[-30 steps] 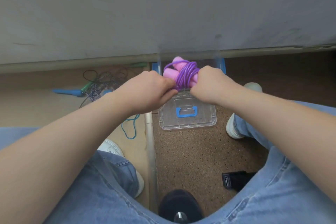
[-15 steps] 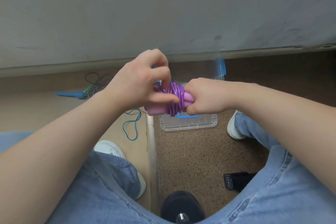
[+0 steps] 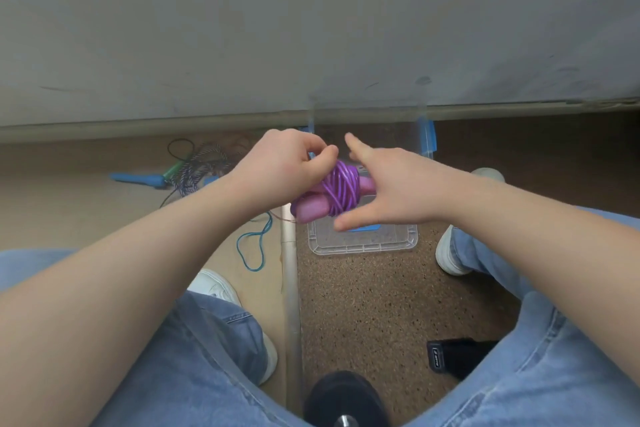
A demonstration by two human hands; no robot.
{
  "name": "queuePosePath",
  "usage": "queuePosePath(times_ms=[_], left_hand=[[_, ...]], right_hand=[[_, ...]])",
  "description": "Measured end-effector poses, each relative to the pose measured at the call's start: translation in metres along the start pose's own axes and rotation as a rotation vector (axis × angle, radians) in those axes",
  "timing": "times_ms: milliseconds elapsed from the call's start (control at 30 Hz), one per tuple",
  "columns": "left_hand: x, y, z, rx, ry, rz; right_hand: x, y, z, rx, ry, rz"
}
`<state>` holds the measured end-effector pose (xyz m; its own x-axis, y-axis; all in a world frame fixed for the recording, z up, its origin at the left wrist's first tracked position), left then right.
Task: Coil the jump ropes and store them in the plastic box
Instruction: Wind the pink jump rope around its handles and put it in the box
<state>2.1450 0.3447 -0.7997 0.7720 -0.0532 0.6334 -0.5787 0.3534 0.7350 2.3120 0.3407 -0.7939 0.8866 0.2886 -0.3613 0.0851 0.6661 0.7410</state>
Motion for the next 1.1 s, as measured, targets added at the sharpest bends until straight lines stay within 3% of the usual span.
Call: queuePosePath(times_ms=[133,267,400,500,567,700,767,933,1100], left_hand=[[0.006,-0.001,-0.003,0.089,0.049,0.069],[-0.001,-0.002,-0.007,0.178,0.227,0.315],[-0.005,-0.008,-0.001,0.004,0.293,0.854],[0.0,-0.014,0.003,-0.118,0.253,0.934],[-0.003,-0.016,0.005,-0.051,0.336,0.945],[-0.013,-0.02,0.005,0.052,0.53,1.097],[-0.013,-0.021,0.003,0.035,0.522,1.081],[-0.014,-0.016,0.001,0.068,0.534,1.006],[-0.013,-0.019,0.002,0.046,0.475,0.994]], right_hand=[[-0.014,0.005,0.0,0.231,0.063,-0.319],[-0.017,-0.002,-0.001,0.34,0.136,-0.287],[0.0,0.002,-0.003,0.447,-0.035,-0.495],[0.014,0.003,-0.005,0.449,-0.132,-0.689],[0.017,0.002,-0.007,0.467,-0.165,-0.732],[0.019,0.004,-0.009,0.521,-0.196,-0.77],[0.016,0.007,-0.008,0.535,-0.164,-0.741],[-0.002,0.002,-0.007,0.458,0.021,-0.366],[-0.007,0.002,-0.006,0.332,0.046,-0.336]])
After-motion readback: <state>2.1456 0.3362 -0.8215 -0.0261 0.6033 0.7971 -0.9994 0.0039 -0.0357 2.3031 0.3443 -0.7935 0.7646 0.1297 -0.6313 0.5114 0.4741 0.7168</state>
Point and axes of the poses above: each hand's wrist, its own z-axis away from the middle knuckle, its own y-axis out of the back of the hand, x = y × z, the point moved 4 cm from there along -z, towards the middle knuckle, and after that the axes turned 4 degrees about -y, right-handed, at the moved point
